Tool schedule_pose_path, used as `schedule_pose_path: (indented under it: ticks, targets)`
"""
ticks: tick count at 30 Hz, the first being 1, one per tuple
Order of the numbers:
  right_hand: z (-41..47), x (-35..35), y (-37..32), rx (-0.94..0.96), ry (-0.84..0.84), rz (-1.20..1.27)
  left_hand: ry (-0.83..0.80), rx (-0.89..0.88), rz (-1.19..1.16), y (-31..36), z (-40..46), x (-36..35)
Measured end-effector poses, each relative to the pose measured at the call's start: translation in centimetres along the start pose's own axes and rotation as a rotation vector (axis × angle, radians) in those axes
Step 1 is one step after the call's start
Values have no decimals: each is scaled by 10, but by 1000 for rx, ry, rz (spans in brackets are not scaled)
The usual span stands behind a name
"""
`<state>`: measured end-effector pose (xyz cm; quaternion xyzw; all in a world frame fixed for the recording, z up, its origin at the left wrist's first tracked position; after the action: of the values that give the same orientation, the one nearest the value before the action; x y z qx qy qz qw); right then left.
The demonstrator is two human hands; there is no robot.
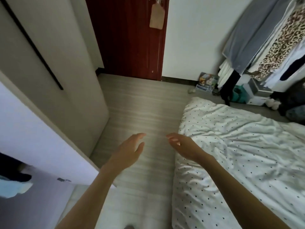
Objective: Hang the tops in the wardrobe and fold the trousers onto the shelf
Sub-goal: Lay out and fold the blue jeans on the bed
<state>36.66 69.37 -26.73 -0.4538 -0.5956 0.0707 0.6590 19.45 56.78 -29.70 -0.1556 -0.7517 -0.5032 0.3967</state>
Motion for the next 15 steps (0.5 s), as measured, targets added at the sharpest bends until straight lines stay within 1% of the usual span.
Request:
schedule_pose_path:
  ticks: [3,8,9,12,14,15]
  targets:
    - [32,24,34,-55,25,16,-25,19,-15,1,58,-8]
    - [116,62,94,-120,50,6,-96,58,-10,1,189,-10]
    - [142,75,106,-143,64,15,-113,53,-13,2,226,-6]
    - [203,111,129,-192,120,38,-135,5,6,16,315,11]
    - [250,148,145,-223,161,34,-147,-48,4,35,384,28]
    - [260,161,147,-230,174,20,-146,-74,11,43,401,35]
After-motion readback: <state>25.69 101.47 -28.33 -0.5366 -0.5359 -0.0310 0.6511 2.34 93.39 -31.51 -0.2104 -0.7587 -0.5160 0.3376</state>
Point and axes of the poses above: each hand's wrist, its own z-axis towards the middle knuckle, its own x-axis out of the back of the hand, y = z × x, the point moved 3 cm from there along z, towards the middle knuckle, and after that the axes turned 11 degrees about x, right-handed, at the moved point
